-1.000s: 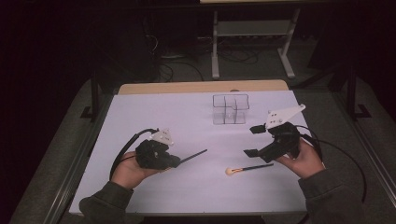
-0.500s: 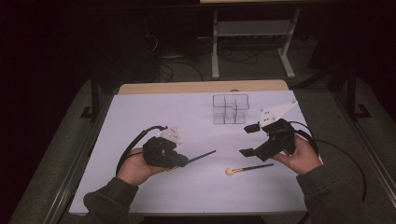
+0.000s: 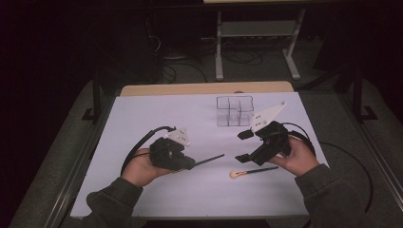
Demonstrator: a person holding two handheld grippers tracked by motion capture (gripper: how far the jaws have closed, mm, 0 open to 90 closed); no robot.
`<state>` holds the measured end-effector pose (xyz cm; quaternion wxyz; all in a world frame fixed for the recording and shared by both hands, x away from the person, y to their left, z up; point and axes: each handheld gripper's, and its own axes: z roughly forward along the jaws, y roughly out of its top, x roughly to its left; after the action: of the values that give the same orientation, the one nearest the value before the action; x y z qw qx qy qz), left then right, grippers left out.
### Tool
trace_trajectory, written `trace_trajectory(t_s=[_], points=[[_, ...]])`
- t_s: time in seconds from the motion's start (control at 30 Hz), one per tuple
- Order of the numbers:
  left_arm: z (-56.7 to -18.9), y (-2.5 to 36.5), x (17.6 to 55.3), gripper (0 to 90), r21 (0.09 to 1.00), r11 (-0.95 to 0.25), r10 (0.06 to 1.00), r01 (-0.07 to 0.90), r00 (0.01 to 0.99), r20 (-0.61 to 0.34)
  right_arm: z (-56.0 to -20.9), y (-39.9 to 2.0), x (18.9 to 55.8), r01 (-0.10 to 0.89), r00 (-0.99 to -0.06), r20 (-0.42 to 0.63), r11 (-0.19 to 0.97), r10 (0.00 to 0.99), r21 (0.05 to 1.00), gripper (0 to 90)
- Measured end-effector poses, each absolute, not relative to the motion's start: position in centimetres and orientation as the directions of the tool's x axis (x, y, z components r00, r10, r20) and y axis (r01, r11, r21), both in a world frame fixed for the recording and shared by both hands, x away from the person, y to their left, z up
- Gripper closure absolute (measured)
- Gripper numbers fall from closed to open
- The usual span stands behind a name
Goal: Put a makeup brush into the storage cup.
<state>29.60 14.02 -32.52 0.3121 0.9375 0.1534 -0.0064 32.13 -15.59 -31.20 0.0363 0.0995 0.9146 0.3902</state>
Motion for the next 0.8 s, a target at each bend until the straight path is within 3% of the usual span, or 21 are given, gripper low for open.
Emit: trace_trajectory(t_s=[0.8], points=[[-31.9,11.5,29.3,83.2,0.581,-0.786,0.201,0.212,0.976,-0.084,-31.2,-12.6,32.8,0.084,-0.995,0.026,0.722,0.091,0.687,34.5]])
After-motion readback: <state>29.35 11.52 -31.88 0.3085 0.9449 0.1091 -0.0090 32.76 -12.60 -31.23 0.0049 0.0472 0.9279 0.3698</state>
